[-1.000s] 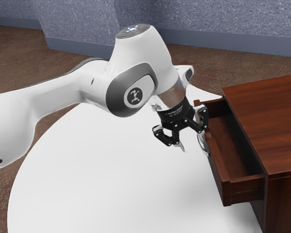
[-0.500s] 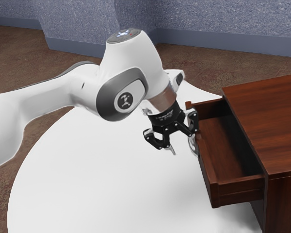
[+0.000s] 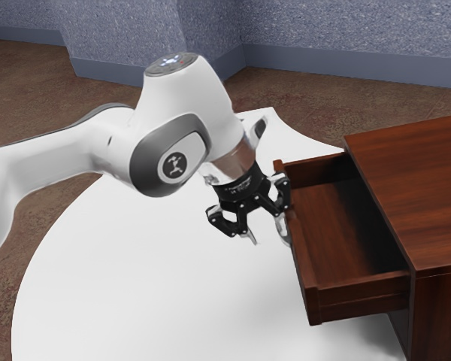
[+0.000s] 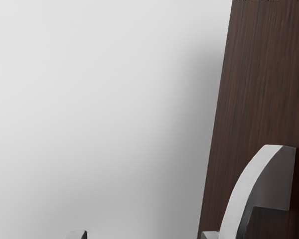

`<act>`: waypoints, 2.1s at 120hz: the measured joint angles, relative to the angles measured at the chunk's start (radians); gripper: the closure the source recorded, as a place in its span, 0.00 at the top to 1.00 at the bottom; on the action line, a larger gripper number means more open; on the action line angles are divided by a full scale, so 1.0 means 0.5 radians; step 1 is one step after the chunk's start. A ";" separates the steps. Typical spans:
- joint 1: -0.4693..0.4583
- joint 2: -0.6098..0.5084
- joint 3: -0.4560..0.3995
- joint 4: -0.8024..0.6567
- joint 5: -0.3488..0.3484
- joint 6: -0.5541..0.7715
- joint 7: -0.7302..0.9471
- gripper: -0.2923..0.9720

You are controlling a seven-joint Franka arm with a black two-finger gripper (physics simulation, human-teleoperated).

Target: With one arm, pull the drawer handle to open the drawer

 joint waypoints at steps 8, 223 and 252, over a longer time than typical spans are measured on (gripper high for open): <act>0.014 -0.024 -0.004 -0.027 -0.001 0.015 0.000 0.45; 0.041 -0.422 -0.006 -0.486 0.025 0.164 -0.006 0.45; 0.065 -0.433 0.000 -0.498 0.030 0.166 -0.003 0.45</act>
